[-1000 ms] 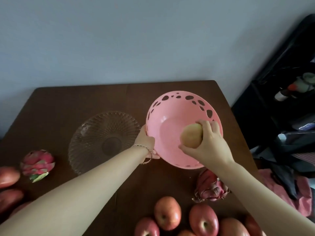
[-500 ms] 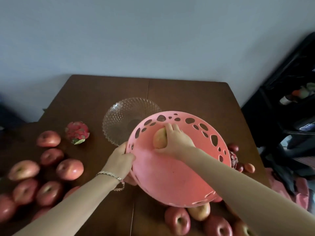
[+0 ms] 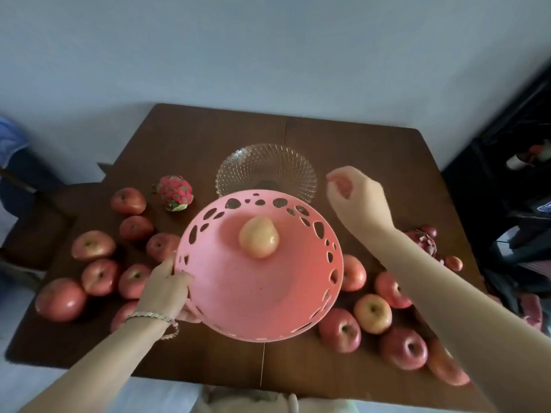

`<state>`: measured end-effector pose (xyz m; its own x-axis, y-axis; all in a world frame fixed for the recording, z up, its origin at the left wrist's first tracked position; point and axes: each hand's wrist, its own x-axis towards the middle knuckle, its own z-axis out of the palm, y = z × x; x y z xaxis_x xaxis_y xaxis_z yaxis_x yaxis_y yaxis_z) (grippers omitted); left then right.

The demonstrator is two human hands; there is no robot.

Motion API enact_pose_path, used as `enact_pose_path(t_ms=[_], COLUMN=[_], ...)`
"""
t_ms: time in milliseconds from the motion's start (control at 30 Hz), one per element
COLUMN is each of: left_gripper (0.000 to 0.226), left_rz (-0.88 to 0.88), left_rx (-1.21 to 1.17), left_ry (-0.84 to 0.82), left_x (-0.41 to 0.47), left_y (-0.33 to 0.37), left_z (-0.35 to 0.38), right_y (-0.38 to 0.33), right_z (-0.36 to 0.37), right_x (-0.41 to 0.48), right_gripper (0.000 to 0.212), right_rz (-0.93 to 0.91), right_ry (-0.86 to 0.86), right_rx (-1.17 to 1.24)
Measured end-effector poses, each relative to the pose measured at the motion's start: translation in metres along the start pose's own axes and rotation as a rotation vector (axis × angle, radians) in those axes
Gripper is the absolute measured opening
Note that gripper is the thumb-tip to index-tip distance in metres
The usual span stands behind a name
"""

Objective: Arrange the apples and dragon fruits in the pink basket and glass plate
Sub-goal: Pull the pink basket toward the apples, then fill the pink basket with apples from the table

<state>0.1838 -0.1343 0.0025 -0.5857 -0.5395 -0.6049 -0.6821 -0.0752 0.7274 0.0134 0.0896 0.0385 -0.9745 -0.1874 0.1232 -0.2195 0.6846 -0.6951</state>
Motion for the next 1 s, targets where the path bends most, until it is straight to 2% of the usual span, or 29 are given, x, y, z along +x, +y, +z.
enact_pose_path(t_ms=[33,67,133,233,300,333,400,467,633,733,867,1000], left_gripper=[0.037,0.037,0.038,0.042,0.045,0.046,0.047,0.045,0.044,0.050,0.054,0.052], left_rz=[-0.003,-0.010,-0.025,-0.026,-0.028,-0.030,-0.032,-0.024,0.000,0.041,0.095,0.135], left_rx=[0.004,0.002,0.005,0.028,0.054,0.059,0.065,0.086,0.132,0.200,0.233,0.207], left_ry=[0.007,0.007,0.003,0.013,0.011,0.011,0.012,0.008,0.025,0.044,0.035,-0.004], left_x=[0.002,0.003,0.005,0.007,0.009,0.010,0.010,0.010,0.012,0.016,0.024,0.029], left_y=[-0.006,-0.011,-0.021,-0.028,-0.031,-0.032,-0.033,-0.034,-0.039,-0.041,-0.044,-0.044], left_z=[-0.005,-0.009,-0.016,-0.022,-0.024,-0.024,-0.024,-0.024,-0.028,-0.024,-0.005,0.017], right_y=[0.014,0.033,0.067,0.096,0.102,0.102,0.098,0.097,0.087,0.071,0.052,0.043], right_z=[0.002,0.009,0.030,0.065,0.083,0.089,0.095,0.096,0.066,0.036,0.021,0.034], right_x=[-0.004,-0.009,-0.027,-0.055,-0.071,-0.075,-0.078,-0.076,-0.071,-0.059,-0.054,-0.063], right_gripper=[0.026,0.029,0.038,0.044,0.055,0.061,0.064,0.064,0.081,0.077,0.078,0.079], right_rz=[0.073,0.149,0.229,0.091,0.015,-0.021,-0.072,-0.100,-0.033,0.045,0.042,0.006], right_ry=[0.034,-0.023,-0.315,-0.742,-0.891,-0.908,-0.870,-0.812,-0.555,-0.395,-0.414,-0.521], right_rx=[-0.036,-0.112,-0.270,-0.487,-0.654,-0.754,-0.895,-0.914,-0.668,-0.404,-0.205,-0.179])
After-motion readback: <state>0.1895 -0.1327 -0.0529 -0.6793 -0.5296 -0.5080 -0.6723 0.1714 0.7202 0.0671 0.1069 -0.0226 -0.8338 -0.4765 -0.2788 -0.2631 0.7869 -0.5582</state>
